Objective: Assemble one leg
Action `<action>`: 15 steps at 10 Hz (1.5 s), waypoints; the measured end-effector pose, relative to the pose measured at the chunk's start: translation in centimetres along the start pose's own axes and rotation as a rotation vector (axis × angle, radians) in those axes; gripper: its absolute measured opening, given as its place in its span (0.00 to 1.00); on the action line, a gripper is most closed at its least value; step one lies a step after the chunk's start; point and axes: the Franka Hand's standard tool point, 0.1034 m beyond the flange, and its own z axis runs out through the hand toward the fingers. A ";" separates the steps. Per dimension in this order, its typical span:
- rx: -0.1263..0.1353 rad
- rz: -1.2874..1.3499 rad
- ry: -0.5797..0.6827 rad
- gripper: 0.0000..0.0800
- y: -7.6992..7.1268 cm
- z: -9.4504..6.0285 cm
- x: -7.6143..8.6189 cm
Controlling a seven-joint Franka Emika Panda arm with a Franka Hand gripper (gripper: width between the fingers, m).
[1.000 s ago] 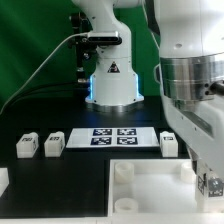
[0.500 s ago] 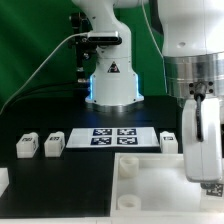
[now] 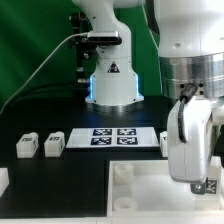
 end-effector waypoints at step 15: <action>0.053 -0.078 -0.031 0.81 0.0 -2.3 -1.2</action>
Offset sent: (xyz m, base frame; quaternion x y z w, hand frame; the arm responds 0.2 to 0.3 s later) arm 0.0000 0.0000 0.0000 0.0000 0.0000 0.0000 1.0000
